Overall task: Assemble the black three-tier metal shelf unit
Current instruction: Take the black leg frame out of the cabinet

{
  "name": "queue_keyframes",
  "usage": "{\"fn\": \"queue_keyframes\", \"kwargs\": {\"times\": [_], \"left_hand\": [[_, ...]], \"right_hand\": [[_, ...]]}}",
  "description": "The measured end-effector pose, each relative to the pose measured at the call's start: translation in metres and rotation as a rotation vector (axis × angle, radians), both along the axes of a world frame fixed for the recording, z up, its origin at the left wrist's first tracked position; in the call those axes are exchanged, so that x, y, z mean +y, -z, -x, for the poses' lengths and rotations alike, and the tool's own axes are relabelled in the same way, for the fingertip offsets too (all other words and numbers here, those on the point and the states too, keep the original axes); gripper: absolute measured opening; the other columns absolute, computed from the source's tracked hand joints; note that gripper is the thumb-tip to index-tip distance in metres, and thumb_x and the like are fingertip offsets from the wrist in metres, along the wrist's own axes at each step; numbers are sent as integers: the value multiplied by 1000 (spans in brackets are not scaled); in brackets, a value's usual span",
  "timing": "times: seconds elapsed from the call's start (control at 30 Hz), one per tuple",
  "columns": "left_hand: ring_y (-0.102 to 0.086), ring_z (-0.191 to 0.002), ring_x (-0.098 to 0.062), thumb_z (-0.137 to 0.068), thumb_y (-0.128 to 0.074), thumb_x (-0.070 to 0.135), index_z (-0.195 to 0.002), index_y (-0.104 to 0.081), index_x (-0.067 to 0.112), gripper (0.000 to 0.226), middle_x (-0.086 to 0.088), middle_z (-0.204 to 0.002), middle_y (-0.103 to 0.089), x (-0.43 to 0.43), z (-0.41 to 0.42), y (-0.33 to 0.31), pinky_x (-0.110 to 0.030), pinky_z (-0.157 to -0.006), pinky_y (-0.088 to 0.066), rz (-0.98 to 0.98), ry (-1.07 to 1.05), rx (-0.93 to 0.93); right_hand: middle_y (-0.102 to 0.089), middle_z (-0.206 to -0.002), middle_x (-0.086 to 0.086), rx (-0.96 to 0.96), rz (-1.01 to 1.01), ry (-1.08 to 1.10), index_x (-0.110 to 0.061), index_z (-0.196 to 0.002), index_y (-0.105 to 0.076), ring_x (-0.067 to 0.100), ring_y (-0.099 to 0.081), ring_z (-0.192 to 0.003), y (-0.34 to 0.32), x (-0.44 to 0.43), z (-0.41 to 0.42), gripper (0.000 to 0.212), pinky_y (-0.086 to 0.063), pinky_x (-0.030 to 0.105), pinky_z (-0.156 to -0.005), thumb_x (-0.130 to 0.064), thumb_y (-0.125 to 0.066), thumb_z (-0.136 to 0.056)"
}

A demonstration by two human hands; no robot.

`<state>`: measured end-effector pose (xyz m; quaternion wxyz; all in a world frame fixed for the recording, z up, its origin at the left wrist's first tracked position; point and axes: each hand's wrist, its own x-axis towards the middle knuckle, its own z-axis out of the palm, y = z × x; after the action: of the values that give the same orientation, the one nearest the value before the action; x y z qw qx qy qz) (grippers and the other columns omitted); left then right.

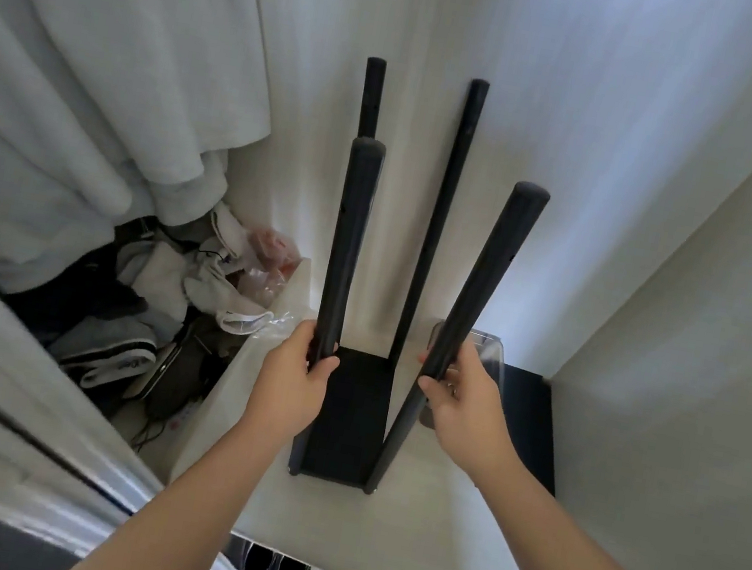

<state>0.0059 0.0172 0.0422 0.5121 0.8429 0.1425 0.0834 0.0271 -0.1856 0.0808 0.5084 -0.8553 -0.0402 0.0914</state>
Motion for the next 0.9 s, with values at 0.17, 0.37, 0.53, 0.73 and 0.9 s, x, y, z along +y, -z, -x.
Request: {"fn": "queue_keyframes", "kwargs": {"times": [0.17,0.37,0.53,0.73,0.9], "left_hand": [[-64,-97,-3,-96,-63,13,-112,-59,21,18,13,-100,-67,-18,57,-13,-20,-82,-47,-18,-10,-33],[-64,-90,-5,-96,-63,14,-111,-57,21,18,11,-97,-68,-57,152,-25,-22,-77,-49,-42,-43,-41],[-65,-94,-5,-96,-64,18,-111,-56,26,19,12,-101,-70,-87,226,-26,-26,-81,-53,-50,-47,-22],[-65,-97,-7,-96,-64,20,-113,-56,25,20,12,-104,-69,-107,295,-33,-22,-79,-51,-97,-11,28],[-66,-96,-10,-96,-64,19,-118,-57,20,24,7,-105,-69,-110,337,-37,-16,-75,-50,-92,58,55]], "right_hand": [[-66,-117,-16,-28,-20,-77,-27,-135,-49,8,-62,-114,-13,-19,50,44,-50,38,-107,-6,-61,-98],[-68,-112,-18,-79,-39,-138,-25,-128,-54,4,-63,-111,-21,-60,131,37,-52,41,-105,-5,-62,-98],[-68,-111,-17,-89,-75,-188,-27,-128,-54,5,-62,-109,-21,-93,198,38,-54,41,-101,-5,-62,-97],[-67,-106,-23,-83,-80,-230,-37,-122,-54,3,-62,-107,-24,-120,268,40,-58,38,-93,-7,-62,-97],[-66,-104,-25,-80,-55,-241,-41,-116,-52,6,-63,-102,-26,-128,314,39,-59,41,-89,-9,-63,-97]]}}
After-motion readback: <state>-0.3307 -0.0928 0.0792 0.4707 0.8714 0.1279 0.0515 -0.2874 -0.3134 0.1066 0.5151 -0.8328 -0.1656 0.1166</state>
